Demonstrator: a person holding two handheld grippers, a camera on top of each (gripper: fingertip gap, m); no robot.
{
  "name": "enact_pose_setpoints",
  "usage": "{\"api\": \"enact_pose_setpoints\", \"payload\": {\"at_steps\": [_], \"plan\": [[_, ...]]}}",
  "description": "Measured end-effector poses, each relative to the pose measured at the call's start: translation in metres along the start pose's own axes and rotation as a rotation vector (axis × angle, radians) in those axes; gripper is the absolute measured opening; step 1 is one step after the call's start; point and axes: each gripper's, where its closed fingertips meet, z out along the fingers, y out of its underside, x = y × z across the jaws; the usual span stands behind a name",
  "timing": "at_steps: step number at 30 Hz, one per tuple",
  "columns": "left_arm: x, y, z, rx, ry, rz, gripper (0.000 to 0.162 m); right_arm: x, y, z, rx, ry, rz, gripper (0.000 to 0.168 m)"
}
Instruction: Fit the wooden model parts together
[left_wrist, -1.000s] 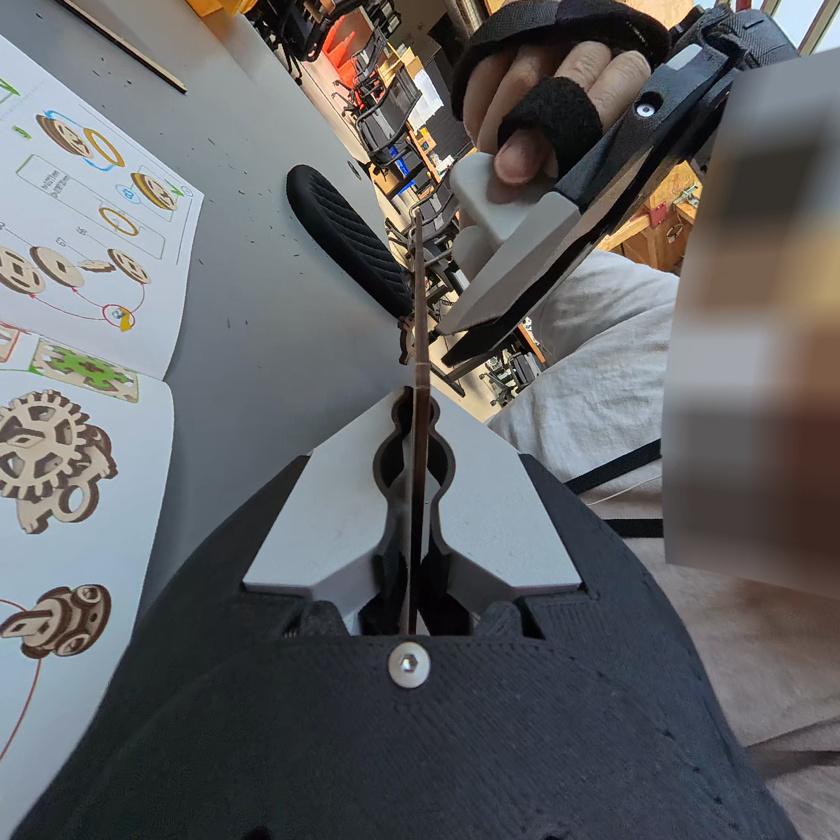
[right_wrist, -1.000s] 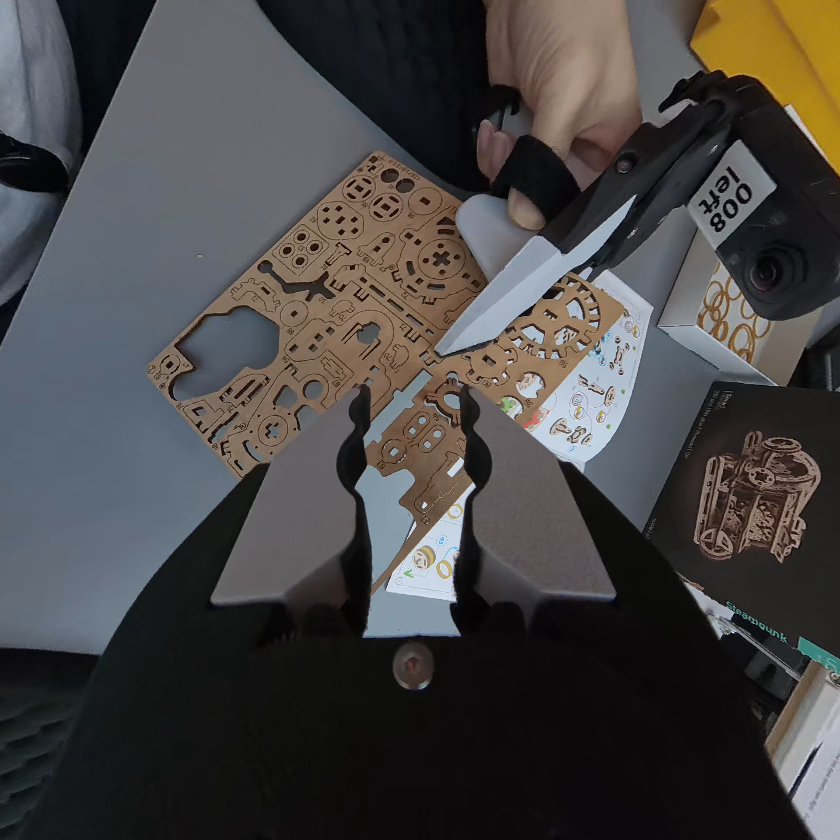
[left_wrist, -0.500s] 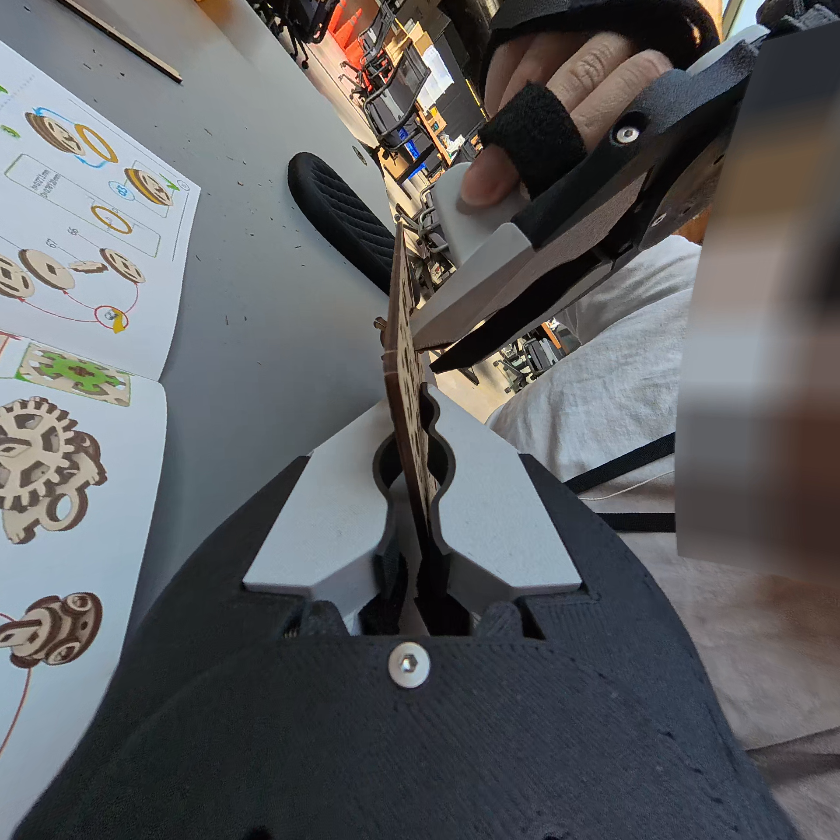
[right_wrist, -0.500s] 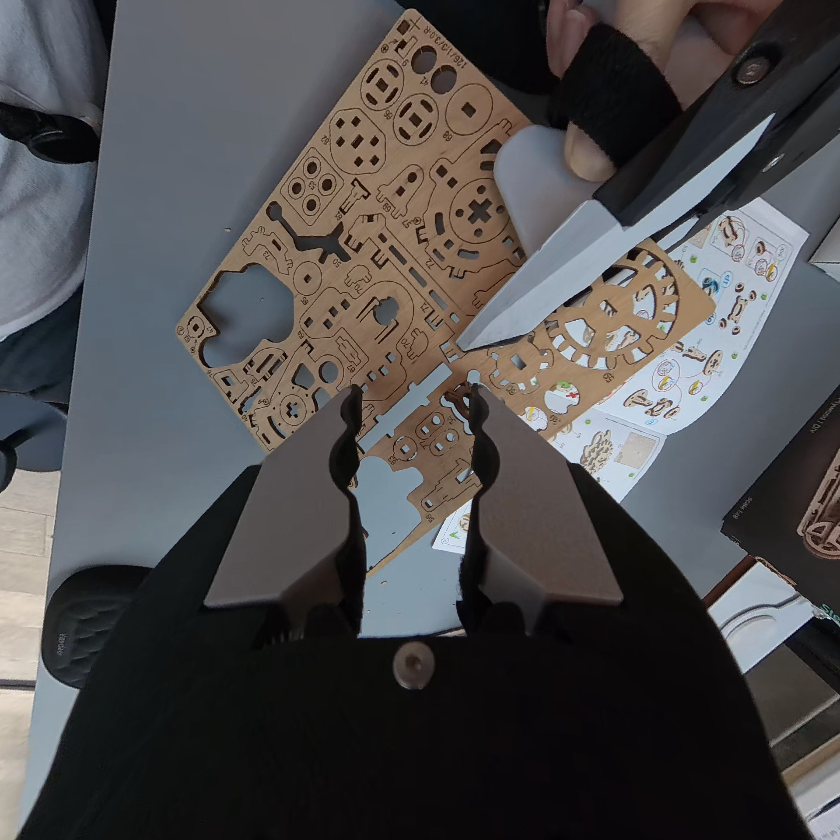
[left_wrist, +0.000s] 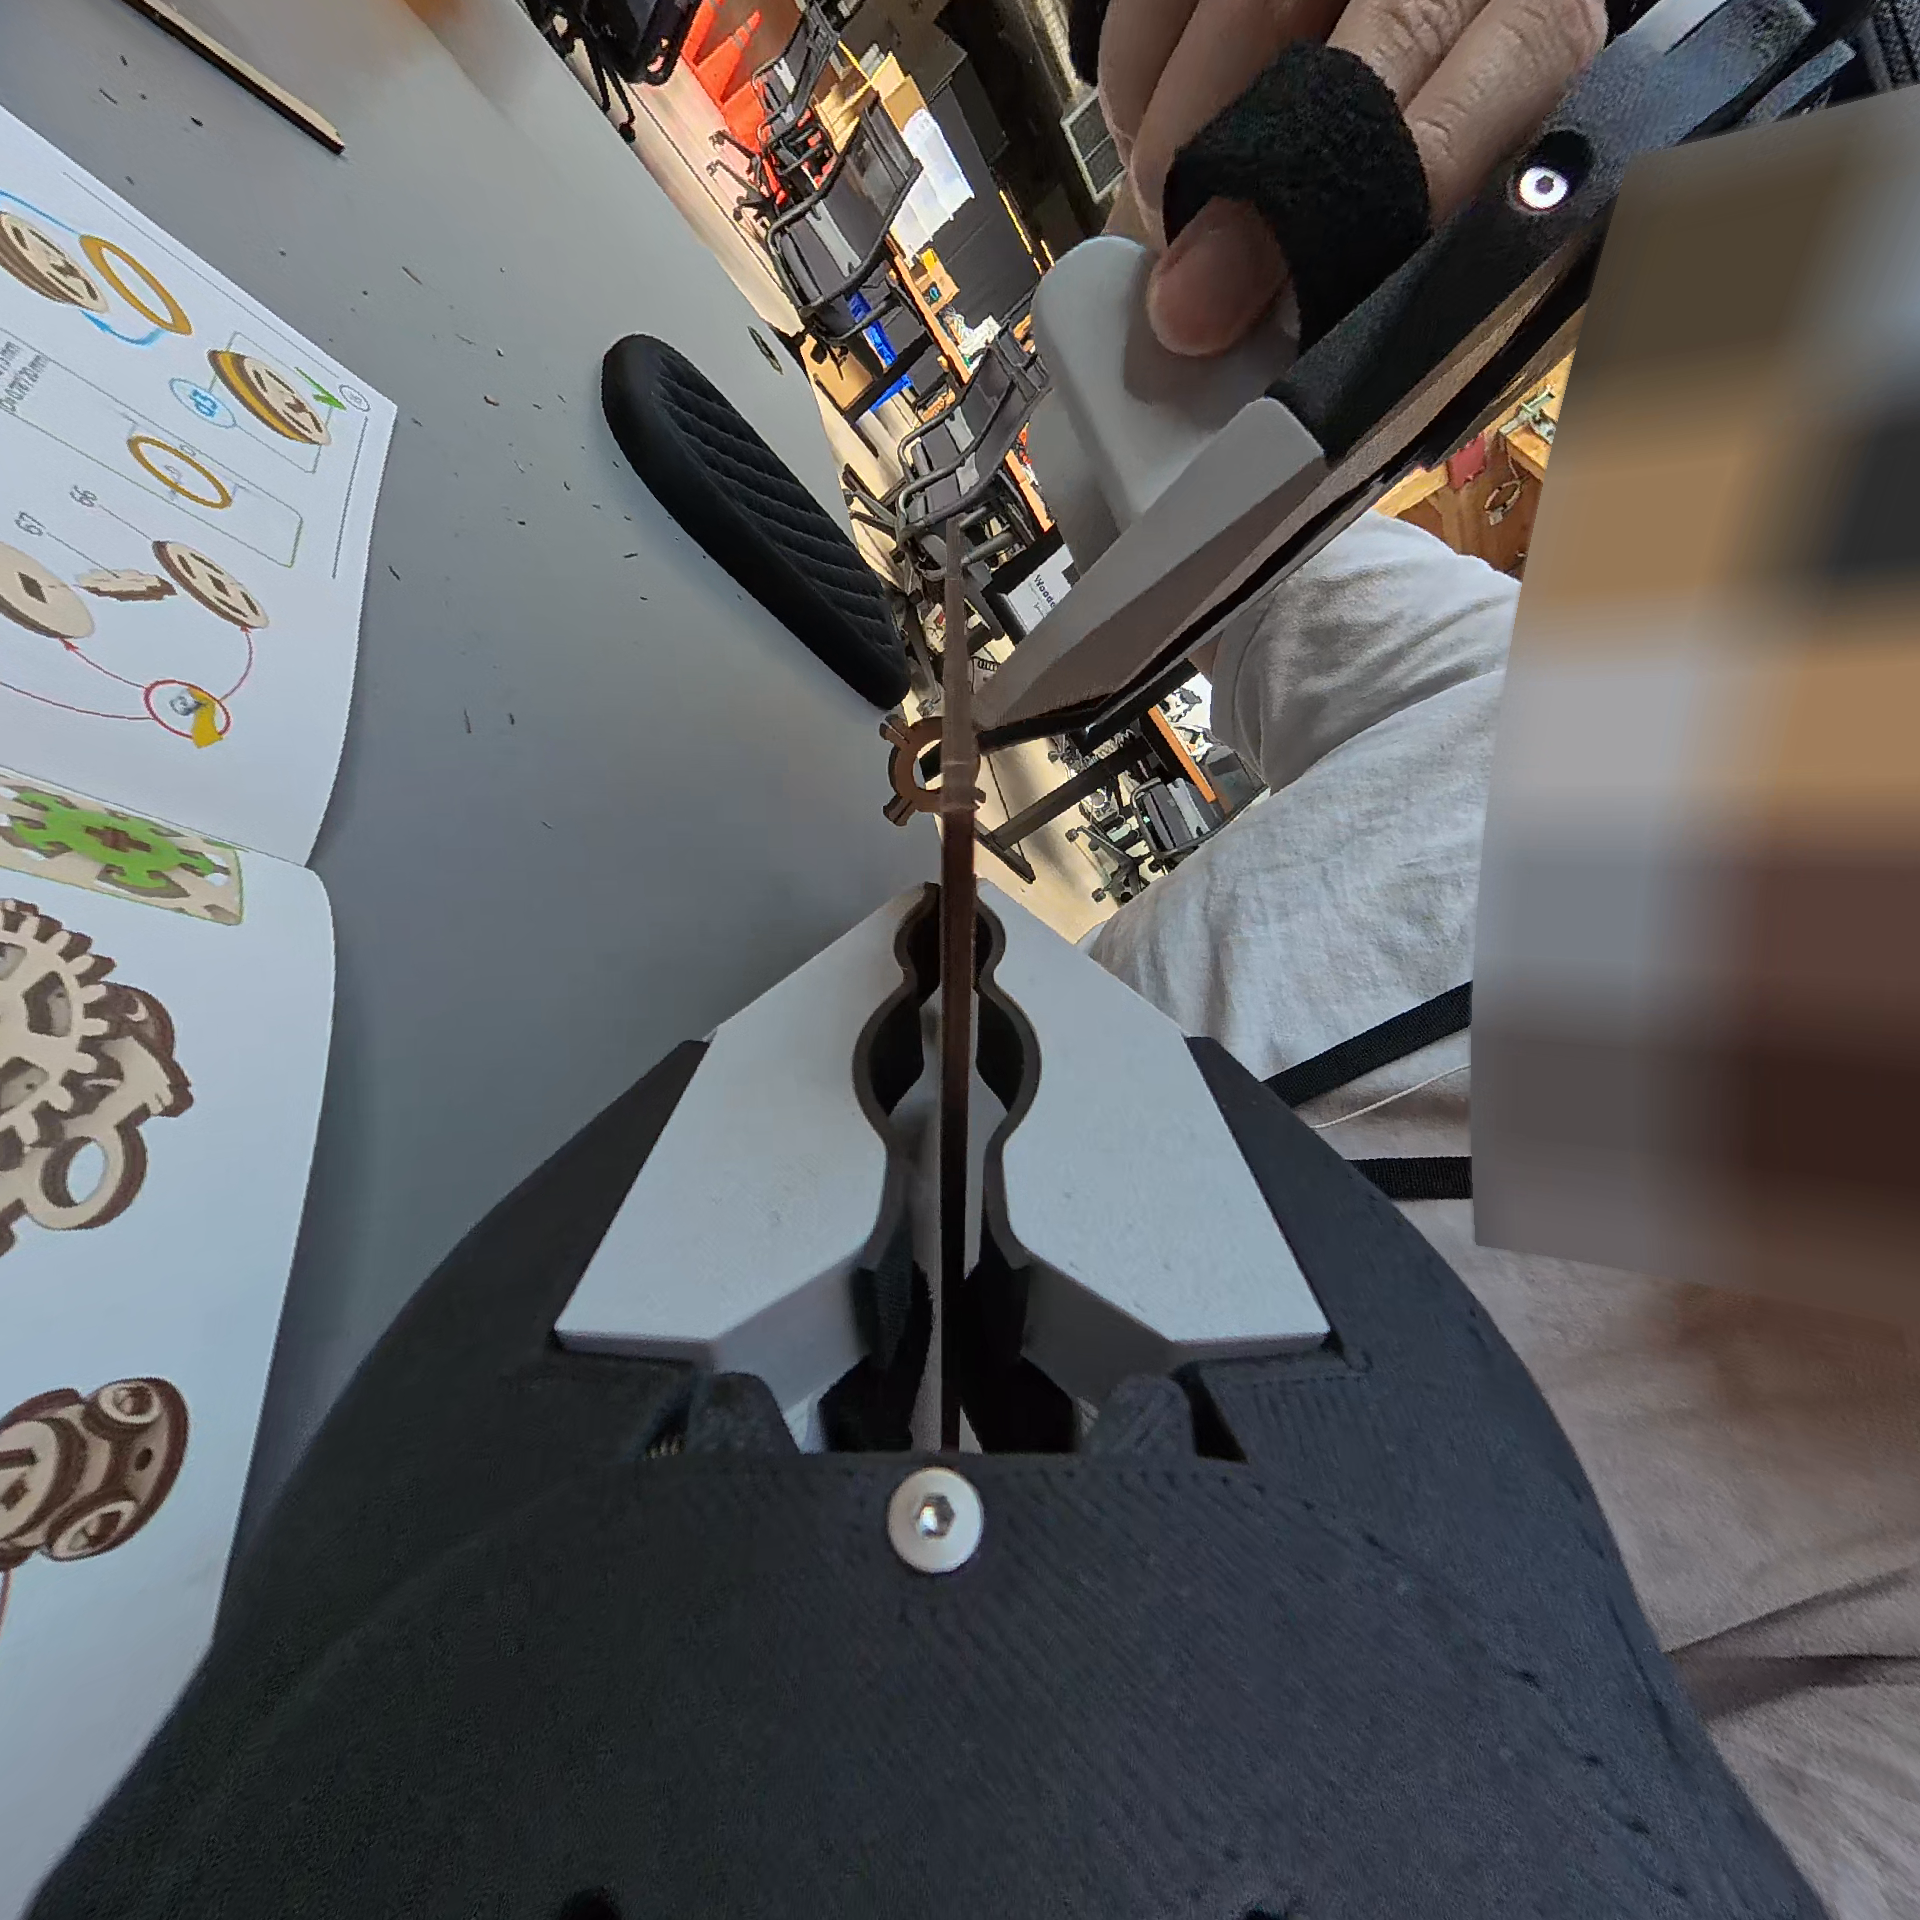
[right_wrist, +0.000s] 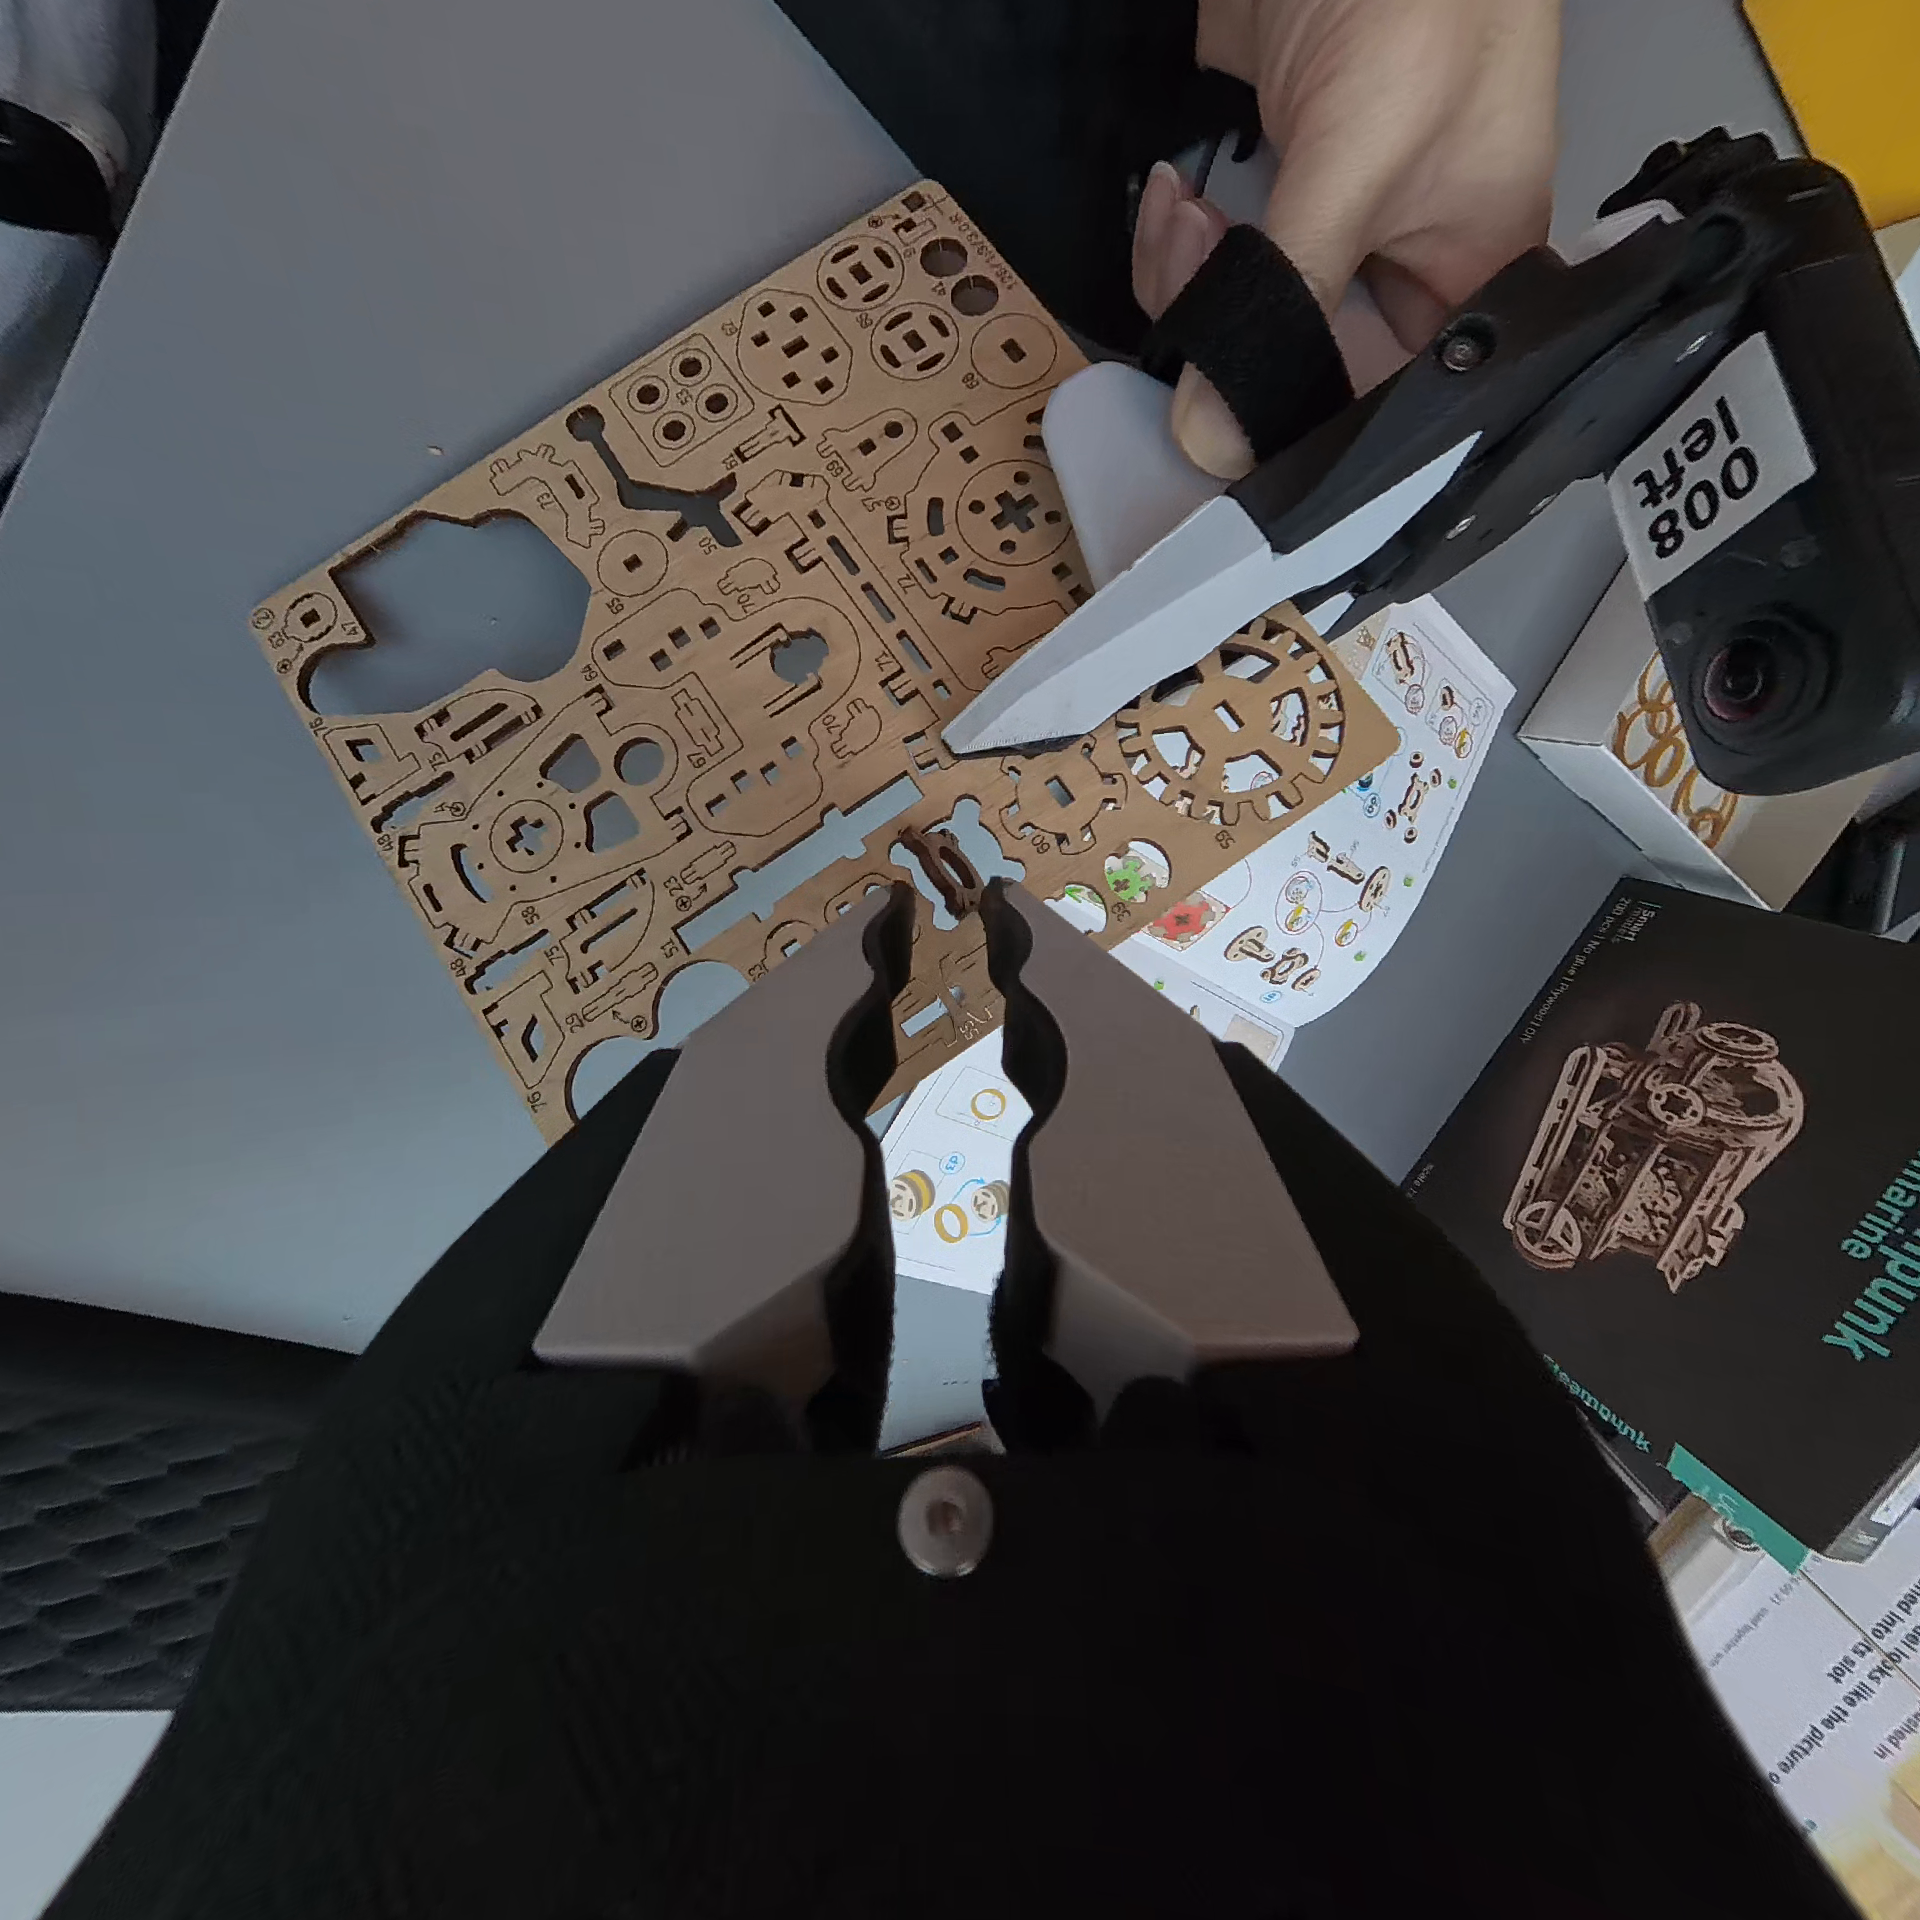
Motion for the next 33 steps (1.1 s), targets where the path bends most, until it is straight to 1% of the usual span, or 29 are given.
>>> {"api": "enact_pose_setpoints", "payload": {"at_steps": [1, 4, 6, 8, 12, 14, 17, 22, 27, 33], "plan": [[0.000, 0.000, 0.000, 0.000, 0.002, 0.000, 0.001, 0.001, -0.001, 0.000, 0.000, 0.006, -0.006, 0.013], [0.001, -0.001, -0.001, 0.006, 0.005, -0.004, 0.000, 0.009, -0.005, -0.005, 0.043, 0.042, 0.029, 0.028], [0.001, -0.001, -0.001, 0.007, 0.007, -0.004, 0.000, 0.014, -0.005, -0.010, 0.089, 0.046, 0.105, 0.038], [0.000, -0.001, 0.000, 0.004, 0.005, -0.004, 0.000, 0.017, 0.000, -0.011, 0.128, 0.034, 0.191, 0.044], [0.000, 0.000, 0.000, 0.001, 0.000, 0.002, 0.001, 0.018, 0.009, -0.004, 0.170, 0.006, 0.325, 0.048], [0.000, -0.001, 0.000, 0.005, 0.001, 0.001, 0.000, 0.015, 0.007, 0.000, 0.203, -0.027, 0.372, 0.050], [0.000, 0.000, 0.000, 0.002, 0.000, 0.001, 0.000, 0.013, 0.005, 0.005, 0.228, -0.037, 0.386, 0.045], [-0.001, 0.002, 0.001, -0.011, -0.009, 0.002, 0.001, 0.014, 0.004, 0.007, 0.225, -0.048, 0.392, 0.040], [-0.002, 0.004, 0.002, -0.022, -0.015, 0.001, 0.001, 0.013, 0.005, 0.010, 0.197, -0.076, 0.407, 0.038], [-0.002, 0.005, 0.003, -0.033, -0.016, -0.002, 0.001, 0.010, 0.006, 0.012, 0.189, -0.143, 0.478, 0.037]]}}
